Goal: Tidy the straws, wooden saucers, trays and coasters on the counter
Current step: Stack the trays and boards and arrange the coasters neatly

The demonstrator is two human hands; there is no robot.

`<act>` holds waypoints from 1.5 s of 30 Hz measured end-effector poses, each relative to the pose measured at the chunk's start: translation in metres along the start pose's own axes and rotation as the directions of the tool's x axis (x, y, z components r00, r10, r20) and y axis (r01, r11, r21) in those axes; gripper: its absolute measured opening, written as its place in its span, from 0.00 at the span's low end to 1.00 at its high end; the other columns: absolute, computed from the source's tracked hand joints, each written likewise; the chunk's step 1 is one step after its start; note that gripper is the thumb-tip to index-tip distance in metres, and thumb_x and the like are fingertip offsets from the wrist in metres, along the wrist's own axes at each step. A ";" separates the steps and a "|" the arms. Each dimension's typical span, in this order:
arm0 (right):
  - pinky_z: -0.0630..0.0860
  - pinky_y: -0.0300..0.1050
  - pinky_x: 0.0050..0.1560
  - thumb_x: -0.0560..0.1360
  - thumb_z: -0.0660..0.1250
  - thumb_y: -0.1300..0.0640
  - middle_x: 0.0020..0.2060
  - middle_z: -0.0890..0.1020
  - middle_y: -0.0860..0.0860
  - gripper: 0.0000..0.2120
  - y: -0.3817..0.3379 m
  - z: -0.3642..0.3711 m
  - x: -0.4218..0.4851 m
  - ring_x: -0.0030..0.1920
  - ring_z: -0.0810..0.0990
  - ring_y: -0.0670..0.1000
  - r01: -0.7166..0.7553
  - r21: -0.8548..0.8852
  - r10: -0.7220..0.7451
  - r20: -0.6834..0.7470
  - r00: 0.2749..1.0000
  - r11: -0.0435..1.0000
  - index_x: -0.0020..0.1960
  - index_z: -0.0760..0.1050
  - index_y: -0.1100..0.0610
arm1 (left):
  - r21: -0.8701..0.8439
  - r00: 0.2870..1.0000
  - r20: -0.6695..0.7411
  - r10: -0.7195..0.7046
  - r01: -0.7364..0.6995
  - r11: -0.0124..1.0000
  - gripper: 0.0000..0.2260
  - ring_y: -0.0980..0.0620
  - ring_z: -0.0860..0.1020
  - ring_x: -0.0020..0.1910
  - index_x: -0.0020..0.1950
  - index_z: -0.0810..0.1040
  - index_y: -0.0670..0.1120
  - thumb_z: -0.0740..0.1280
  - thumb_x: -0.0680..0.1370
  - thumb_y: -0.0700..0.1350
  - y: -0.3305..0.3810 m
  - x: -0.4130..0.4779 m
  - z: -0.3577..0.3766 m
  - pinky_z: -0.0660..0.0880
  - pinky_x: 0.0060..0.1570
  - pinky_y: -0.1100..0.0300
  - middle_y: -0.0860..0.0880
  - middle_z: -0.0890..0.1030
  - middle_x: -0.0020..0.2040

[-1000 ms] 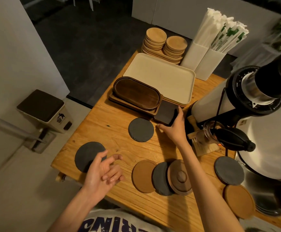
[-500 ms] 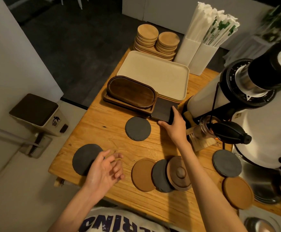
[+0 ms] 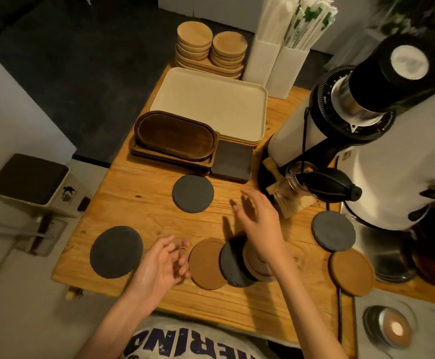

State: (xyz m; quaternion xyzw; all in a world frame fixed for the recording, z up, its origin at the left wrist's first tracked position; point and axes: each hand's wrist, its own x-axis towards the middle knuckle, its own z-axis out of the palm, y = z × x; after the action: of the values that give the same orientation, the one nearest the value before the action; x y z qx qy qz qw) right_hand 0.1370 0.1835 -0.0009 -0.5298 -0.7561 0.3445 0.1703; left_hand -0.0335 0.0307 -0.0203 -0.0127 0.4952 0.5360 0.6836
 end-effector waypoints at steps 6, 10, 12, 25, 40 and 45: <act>0.69 0.39 0.68 0.77 0.70 0.50 0.65 0.73 0.40 0.23 0.031 -0.021 -0.070 0.67 0.68 0.40 -0.017 -0.044 0.018 0.014 1.000 0.999 0.70 0.70 0.47 | 0.054 0.998 0.043 -0.034 0.032 0.998 0.16 0.50 0.70 0.28 0.50 0.75 0.41 0.64 0.73 0.53 -0.013 0.007 0.015 0.71 0.30 0.55 0.47 0.71 0.30; 0.54 0.37 0.71 0.72 0.73 0.44 0.77 0.57 0.45 0.39 0.050 -0.021 -0.099 0.75 0.51 0.41 -0.106 -0.014 0.106 0.022 0.994 0.994 0.77 0.57 0.42 | 0.097 0.997 0.030 -0.070 0.067 0.993 0.14 0.51 0.68 0.25 0.49 0.75 0.41 0.61 0.76 0.52 -0.020 0.009 0.028 0.67 0.25 0.59 0.46 0.72 0.31; 0.52 0.44 0.73 0.70 0.74 0.40 0.79 0.49 0.45 0.44 0.056 -0.018 -0.108 0.77 0.46 0.45 -0.149 0.017 0.149 0.027 0.989 0.989 0.77 0.49 0.37 | 0.134 0.997 0.030 -0.075 0.070 0.989 0.13 0.51 0.67 0.25 0.49 0.74 0.42 0.59 0.78 0.52 -0.024 0.010 0.034 0.65 0.25 0.60 0.47 0.71 0.31; 0.61 0.58 0.74 0.67 0.73 0.36 0.74 0.61 0.49 0.50 0.063 -0.004 -0.106 0.73 0.57 0.51 -0.169 -0.117 0.164 -0.052 0.985 0.979 0.79 0.50 0.47 | 0.189 0.997 0.055 -0.051 0.040 0.981 0.14 0.52 0.69 0.27 0.49 0.76 0.43 0.62 0.74 0.54 -0.041 0.010 0.047 0.66 0.24 0.61 0.47 0.73 0.32; 0.73 0.39 0.54 0.58 0.75 0.36 0.53 0.66 0.36 0.34 0.042 -0.026 -0.133 0.55 0.68 0.40 -0.131 0.151 0.163 -0.230 0.959 0.980 0.55 0.59 0.42 | 0.233 0.966 0.217 -0.137 0.085 0.969 0.23 0.41 0.83 0.51 0.66 0.74 0.46 0.60 0.76 0.58 -0.056 -0.001 0.081 0.81 0.41 0.51 0.40 0.83 0.56; 0.68 0.31 0.53 0.57 0.75 0.34 0.54 0.61 0.27 0.38 0.036 -0.037 -0.150 0.60 0.65 0.36 -0.108 0.174 0.139 -0.173 0.975 0.979 0.58 0.56 0.35 | 0.075 0.943 0.229 -0.242 0.231 0.970 0.29 0.43 0.82 0.55 0.58 0.83 0.44 0.60 0.73 0.65 -0.066 -0.004 0.116 0.81 0.47 0.49 0.39 0.82 0.59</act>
State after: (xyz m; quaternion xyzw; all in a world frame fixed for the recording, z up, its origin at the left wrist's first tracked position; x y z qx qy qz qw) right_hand 0.2421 0.0662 0.0160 -0.5898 -0.6717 0.3647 0.2607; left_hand 0.0928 0.0632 0.0080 0.0078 0.4174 0.4359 0.7973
